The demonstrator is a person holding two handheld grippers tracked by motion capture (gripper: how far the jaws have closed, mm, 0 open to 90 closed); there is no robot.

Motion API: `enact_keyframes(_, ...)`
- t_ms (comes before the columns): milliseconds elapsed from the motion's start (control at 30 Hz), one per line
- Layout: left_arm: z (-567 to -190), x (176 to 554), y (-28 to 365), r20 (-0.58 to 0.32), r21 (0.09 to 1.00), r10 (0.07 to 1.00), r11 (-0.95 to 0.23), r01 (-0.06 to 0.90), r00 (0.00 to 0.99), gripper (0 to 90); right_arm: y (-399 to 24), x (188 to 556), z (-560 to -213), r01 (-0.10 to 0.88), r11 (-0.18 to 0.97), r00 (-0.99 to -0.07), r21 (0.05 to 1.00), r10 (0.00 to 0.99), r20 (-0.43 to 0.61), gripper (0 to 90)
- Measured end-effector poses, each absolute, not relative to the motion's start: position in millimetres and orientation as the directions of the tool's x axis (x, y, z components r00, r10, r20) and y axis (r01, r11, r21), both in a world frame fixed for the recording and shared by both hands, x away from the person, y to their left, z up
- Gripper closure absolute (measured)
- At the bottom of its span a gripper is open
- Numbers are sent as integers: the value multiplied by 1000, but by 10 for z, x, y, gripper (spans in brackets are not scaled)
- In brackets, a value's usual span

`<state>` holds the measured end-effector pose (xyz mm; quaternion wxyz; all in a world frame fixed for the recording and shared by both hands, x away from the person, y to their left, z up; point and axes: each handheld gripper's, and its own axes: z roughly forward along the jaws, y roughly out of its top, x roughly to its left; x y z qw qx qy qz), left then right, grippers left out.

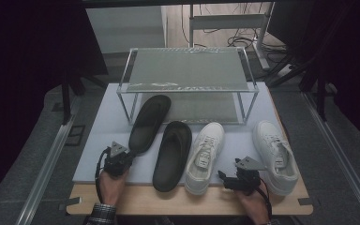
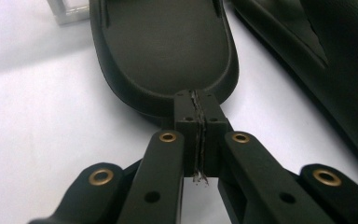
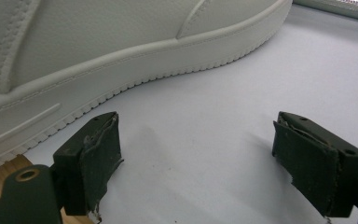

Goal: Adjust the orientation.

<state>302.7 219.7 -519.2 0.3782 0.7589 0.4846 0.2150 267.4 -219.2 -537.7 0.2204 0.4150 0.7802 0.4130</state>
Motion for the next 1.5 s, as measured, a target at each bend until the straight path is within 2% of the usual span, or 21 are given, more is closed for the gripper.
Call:
enact_keyframes(633,-5105,3337,1929,-22,797,893,-256,547,449,895,-2192,2674,-5377,466,314,-559,827,829,0,156)
enact_keyframes(1500,-5103,3786,1787,-64,800,892,-222,557,448,897,-2193,2674,-5377,466,314,-559,827,829,0,156)
